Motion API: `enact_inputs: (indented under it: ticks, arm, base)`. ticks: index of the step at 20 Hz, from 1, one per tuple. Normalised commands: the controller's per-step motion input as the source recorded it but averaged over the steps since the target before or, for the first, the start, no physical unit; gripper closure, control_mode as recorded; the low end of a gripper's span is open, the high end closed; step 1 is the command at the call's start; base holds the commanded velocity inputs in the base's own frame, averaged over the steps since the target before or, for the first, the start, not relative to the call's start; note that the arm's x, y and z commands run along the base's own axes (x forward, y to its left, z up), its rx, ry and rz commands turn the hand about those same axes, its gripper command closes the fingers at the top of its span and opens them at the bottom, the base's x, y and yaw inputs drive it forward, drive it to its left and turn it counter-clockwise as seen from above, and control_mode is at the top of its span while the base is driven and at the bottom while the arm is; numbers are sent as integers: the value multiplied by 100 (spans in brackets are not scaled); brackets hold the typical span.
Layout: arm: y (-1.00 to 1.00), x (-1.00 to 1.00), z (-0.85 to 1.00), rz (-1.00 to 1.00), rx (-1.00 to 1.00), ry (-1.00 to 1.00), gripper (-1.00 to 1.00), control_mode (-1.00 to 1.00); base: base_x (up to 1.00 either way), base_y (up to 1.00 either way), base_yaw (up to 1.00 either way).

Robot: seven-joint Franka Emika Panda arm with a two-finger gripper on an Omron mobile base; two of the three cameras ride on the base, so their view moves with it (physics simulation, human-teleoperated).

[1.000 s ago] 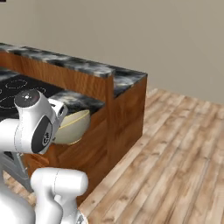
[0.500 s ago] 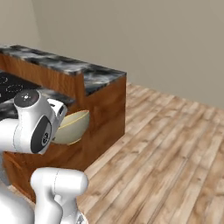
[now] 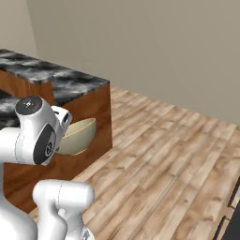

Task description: Move the bowls from the cabinet to the plates on the dining table.

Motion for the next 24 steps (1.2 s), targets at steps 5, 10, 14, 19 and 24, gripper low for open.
enact_inputs:
  ticks: [5,10,14,19,24]
  arm:
    - [0,0,0,0,0,0,100,100]
    - [0,0,0,0,0,0,100,100]
    - [0,0,0,0,0,0,100,100]
    - [0,0,0,0,0,0,100,100]
    - [0,0,0,0,0,0,100,100]
  base:
    - [83,-81,4]
    - [81,-83,3]
    - [74,-77,6]
    - [77,-65,11]
    - [78,-38,26]
